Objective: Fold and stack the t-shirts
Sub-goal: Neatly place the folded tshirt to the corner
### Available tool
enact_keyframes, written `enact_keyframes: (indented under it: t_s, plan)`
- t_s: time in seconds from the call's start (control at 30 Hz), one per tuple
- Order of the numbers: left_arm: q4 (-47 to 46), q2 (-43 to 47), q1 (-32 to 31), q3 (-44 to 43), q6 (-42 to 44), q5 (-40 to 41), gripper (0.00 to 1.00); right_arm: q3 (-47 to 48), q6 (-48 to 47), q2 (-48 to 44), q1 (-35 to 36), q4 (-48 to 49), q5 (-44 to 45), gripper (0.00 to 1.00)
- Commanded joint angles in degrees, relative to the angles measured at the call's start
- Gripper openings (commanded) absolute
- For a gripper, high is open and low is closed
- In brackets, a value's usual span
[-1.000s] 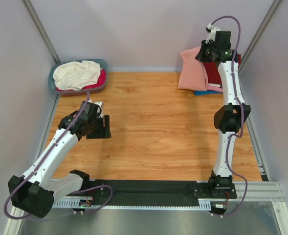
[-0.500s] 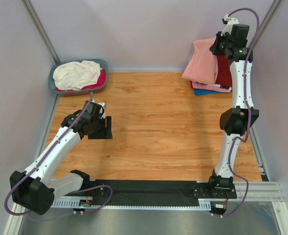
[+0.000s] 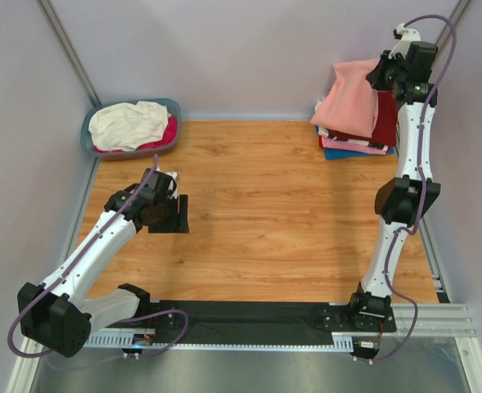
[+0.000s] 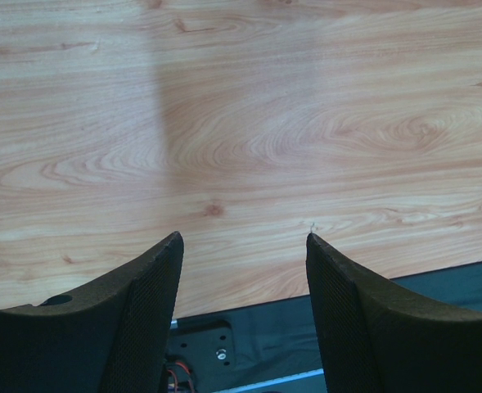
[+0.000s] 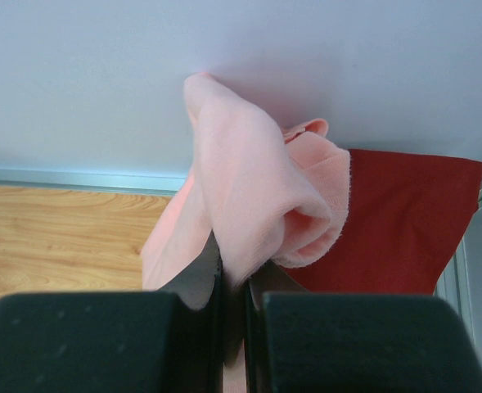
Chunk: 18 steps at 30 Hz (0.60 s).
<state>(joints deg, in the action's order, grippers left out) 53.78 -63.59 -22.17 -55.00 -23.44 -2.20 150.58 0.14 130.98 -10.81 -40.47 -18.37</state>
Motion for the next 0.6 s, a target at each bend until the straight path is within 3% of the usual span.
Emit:
enact_keyframes:
  t_s: [0.0, 0.3, 0.57]
  plan:
    - [-0.7, -0.5, -0.3, 0.1, 0.7, 0.5, 0.68, 1.5, 2.2, 3.0, -2.5, 6.8, -3.8, 0.00]
    - [-0.7, -0.3, -0.3, 0.1, 0.6, 0.9, 0.68, -0.1, 3.6, 13.1, -6.6, 17.0, -5.2, 0.00]
    - [-0.4, -1.3, -0.4, -0.1, 0.5, 1.6, 0.68, -0.3, 1.4, 19.7, -8.0, 28.4, 4.6, 0.00]
